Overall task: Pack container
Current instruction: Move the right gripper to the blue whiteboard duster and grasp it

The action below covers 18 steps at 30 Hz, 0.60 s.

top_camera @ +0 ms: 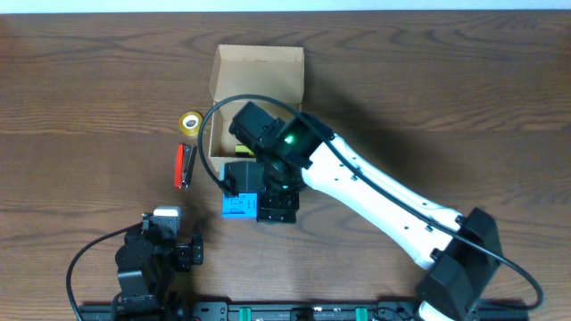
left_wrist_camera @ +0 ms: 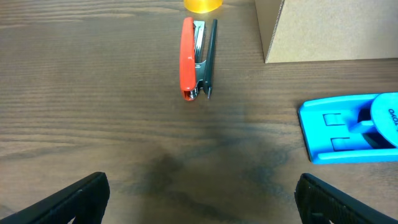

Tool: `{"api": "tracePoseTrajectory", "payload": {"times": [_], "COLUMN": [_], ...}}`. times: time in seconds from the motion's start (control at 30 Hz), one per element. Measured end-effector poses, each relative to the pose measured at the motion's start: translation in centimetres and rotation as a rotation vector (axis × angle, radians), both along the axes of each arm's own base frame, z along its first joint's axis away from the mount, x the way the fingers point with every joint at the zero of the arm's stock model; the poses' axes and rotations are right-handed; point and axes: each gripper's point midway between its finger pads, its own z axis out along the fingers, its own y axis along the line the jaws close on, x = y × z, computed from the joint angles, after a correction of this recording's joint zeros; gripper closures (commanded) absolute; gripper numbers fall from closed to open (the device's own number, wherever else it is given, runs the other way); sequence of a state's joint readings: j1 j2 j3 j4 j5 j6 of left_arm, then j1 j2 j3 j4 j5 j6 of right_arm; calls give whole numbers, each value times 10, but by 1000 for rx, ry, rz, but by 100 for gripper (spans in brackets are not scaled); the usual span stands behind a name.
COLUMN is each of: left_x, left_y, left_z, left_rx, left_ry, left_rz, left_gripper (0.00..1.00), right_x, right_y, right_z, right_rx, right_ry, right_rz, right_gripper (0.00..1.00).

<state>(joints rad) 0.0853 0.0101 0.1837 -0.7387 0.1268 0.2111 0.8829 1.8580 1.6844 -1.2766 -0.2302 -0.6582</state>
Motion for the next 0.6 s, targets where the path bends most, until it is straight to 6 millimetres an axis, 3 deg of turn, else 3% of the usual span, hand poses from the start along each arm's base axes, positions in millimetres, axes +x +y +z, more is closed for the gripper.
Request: {"api": "tracePoseTrajectory", "payload": {"times": [0.23, 0.6], "left_x": [0, 0], "left_y": [0, 0], "left_z": [0, 0], "left_rx": [0, 0], "left_ry": [0, 0], "left_rz": [0, 0], "left_gripper": [5, 5], "right_x": [-7, 5], "right_y": [-5, 17], "right_z": [-36, -61], "right_rx": [-21, 69], "right_ry": [24, -59], "right_rz": [14, 32], "right_gripper": [11, 11]}}
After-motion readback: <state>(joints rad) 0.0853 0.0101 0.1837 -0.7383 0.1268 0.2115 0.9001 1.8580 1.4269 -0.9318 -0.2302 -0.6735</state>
